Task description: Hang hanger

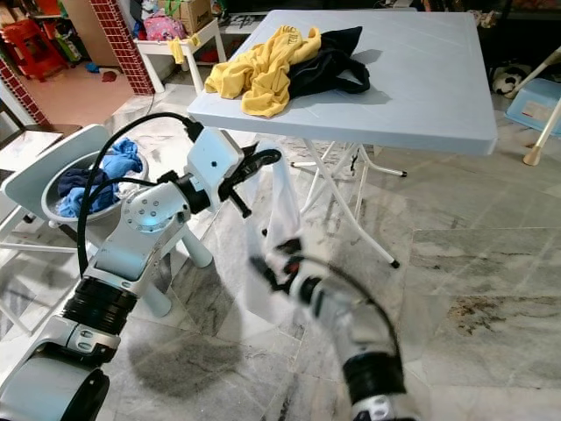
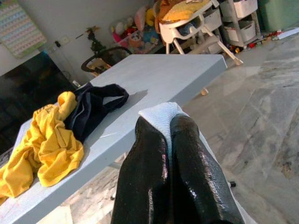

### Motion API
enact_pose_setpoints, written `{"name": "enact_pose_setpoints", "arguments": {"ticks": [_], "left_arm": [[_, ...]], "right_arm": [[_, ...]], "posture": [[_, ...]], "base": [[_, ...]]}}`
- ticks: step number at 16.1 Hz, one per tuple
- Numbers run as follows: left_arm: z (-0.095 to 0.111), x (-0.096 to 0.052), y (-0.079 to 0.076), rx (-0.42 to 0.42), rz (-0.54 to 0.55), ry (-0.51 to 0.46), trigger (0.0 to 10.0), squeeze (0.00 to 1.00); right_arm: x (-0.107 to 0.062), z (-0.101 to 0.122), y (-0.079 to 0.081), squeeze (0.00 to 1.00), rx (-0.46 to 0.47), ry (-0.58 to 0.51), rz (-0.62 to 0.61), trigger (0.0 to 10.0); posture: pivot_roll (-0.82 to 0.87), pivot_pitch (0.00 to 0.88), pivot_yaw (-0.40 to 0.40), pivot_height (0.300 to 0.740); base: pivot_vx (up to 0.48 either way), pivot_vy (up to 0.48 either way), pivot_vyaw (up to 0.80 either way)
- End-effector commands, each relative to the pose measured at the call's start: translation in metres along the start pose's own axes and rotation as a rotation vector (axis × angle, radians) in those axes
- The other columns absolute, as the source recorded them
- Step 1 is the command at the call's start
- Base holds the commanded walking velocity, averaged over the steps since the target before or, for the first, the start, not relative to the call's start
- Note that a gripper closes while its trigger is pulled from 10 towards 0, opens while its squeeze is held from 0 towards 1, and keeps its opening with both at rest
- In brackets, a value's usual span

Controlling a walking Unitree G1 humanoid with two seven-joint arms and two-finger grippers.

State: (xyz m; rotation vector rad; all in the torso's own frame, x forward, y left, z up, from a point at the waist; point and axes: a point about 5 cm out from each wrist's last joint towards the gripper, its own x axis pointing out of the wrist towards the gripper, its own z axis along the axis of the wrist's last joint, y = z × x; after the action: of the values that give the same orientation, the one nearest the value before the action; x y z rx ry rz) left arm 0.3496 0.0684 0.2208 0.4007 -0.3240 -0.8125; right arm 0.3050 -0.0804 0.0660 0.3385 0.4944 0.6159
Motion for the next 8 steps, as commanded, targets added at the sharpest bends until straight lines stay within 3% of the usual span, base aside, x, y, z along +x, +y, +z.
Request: {"name": "enact_pose_setpoints", "arguments": {"ticks": [1, 8], "left_arm": [[0.0058, -0.0027, 0.0061, -0.001, 0.019, -0.022, 10.0, 0.00], [0.0107, 0.0001, 0.0065, -0.021, 0.031, -0.040, 10.0, 0.00]], "right_arm": [[0.0028, -0.0096, 0.0064, 0.00, -0.012, 0.029, 0.025, 0.0], [0.0038, -0.0140, -0.0016, 0.00, -0.030, 0.038, -0.043, 0.0]], "posture": [[-0.03, 0.075, 0.116, 0.740], [-0.04, 0.073, 0.109, 0.740]], "base": [[0.000, 0.000, 0.00], [0.000, 0.000, 0.00]]}}
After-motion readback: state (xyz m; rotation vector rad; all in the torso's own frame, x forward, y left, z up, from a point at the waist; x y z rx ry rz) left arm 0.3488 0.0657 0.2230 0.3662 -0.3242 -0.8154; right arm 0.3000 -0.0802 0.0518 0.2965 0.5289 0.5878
